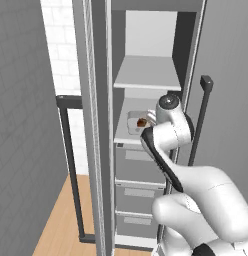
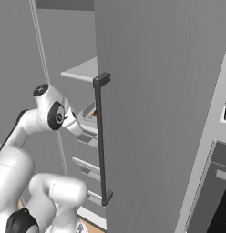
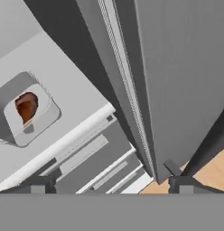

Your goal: Take the meat container that has the chicken drumstick and place it on the second highest rack of the freezer. Then take the vegetable container that has the lemon and eggplant and place it on the highest rack of the freezer.

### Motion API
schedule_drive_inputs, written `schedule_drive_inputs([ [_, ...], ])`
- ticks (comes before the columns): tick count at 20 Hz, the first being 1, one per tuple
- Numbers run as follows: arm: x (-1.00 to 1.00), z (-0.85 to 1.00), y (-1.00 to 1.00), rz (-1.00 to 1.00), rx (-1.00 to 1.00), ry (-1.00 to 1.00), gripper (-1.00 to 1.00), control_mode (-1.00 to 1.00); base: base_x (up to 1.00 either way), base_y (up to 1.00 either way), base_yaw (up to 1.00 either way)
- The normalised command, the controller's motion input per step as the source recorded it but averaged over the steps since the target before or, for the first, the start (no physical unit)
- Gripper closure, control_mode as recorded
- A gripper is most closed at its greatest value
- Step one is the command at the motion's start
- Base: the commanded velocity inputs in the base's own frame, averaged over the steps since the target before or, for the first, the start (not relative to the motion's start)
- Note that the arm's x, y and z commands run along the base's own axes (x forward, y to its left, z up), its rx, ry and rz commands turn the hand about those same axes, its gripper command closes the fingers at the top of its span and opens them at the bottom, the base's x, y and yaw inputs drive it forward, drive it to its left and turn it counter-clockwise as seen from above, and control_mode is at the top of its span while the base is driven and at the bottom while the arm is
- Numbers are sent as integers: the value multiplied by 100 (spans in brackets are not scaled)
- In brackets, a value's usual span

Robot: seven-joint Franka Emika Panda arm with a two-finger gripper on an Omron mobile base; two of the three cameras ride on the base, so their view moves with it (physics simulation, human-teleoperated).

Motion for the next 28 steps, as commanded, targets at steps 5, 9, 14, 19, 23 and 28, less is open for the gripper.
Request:
schedule_drive_inputs([
  [5,-57,39,-3,0,1,2,-100,-100,0,0,0],
  [9,-69,31,-1,0,3,0,-100,-100,0,0,0],
  [14,-52,30,0,0,2,1,-100,-100,0,0,0],
  [19,-68,16,-9,0,3,0,-100,-100,0,0,0],
  [23,-94,1,-43,0,6,0,-100,-100,0,0,0],
  [28,-38,-3,-1,0,0,1,-100,-100,0,0,0],
])
